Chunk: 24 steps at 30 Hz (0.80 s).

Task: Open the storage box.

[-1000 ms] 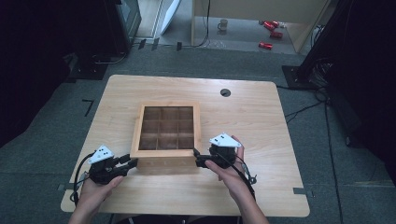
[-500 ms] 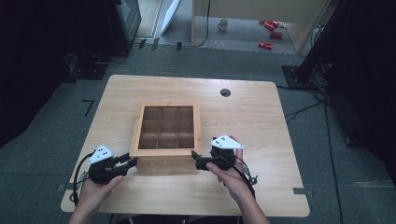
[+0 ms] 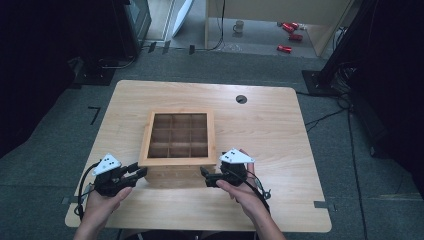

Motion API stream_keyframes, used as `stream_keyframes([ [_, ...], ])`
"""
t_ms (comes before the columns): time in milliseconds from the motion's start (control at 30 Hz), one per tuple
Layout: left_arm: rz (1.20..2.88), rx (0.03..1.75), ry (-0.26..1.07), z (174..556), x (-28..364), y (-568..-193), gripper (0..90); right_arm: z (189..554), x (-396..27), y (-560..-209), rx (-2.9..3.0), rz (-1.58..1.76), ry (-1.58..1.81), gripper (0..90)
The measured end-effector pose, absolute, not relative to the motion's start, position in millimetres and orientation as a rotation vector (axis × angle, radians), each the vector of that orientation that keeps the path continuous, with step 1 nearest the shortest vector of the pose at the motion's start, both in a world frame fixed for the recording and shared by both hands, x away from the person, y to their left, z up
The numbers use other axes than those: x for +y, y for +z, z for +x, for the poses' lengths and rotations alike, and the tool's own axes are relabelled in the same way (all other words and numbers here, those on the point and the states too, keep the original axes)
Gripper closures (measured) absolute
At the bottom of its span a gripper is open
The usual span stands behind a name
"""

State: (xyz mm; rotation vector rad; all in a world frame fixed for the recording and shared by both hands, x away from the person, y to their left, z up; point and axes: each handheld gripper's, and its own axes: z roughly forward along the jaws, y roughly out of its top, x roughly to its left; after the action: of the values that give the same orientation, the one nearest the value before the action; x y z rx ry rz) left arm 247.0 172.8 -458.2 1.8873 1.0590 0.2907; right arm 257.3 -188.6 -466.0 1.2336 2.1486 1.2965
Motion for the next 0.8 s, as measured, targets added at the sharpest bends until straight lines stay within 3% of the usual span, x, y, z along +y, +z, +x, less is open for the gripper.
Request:
stream_keyframes([
  [567, 1.849, 1.052, 0.332, 245, 172, -454, 61.9, 258, -189, -467, 2.033, 1.206, 1.269, 6.4],
  [800, 1.898, 1.057, 0.362, 241, 186, -468, 36.6, 260, -189, -458, 2.024, 1.182, 1.266, 4.7],
])
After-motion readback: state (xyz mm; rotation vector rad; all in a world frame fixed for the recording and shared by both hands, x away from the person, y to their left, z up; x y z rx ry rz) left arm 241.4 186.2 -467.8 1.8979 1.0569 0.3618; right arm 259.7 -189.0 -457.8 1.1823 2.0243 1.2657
